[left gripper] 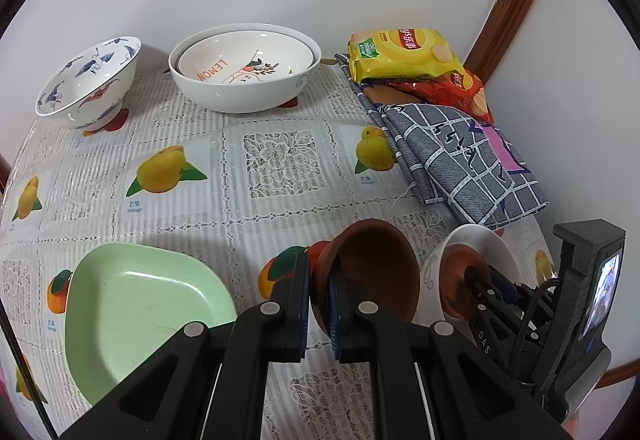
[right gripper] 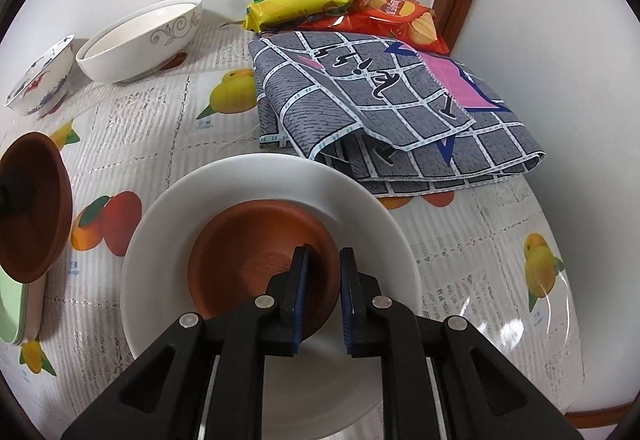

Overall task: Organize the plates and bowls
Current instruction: 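Lower the brown bowl into the white bowl and open the right tool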

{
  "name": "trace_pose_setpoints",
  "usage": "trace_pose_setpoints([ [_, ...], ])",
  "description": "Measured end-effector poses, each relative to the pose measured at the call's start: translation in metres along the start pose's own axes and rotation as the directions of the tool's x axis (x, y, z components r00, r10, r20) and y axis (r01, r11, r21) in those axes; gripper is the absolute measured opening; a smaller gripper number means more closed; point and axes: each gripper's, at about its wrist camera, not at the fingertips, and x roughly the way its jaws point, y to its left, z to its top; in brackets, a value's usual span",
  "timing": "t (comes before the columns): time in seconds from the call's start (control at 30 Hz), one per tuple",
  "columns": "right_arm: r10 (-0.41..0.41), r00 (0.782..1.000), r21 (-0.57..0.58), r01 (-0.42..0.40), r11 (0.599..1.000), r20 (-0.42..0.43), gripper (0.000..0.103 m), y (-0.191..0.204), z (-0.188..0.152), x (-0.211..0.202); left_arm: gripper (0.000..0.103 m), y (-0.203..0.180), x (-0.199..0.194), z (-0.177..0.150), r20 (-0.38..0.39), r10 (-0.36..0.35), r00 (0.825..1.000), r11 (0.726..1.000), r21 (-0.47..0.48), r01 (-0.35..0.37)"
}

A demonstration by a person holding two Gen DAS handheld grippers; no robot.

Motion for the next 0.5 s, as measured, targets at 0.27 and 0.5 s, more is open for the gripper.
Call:
trace_pose_setpoints([
  [0.27, 0.041, 0.999, 0.000, -0.041, 0.999, 0.001, 0.016, -0.004, -0.001, -0.002, 0.009, -0.005, -0.006, -0.001, 0.007, -0.004, 1.000, 1.000, 0.016, 0.004],
  [0.5, 0.079, 0.996, 0.023, -0.080, 0.997, 0.030, 0.031, -0.009, -0.002, -0.015, 0.009, -0.008, -0.012, -0.001, 0.018, -0.005, 1.000, 1.000, 0.020, 0.005],
])
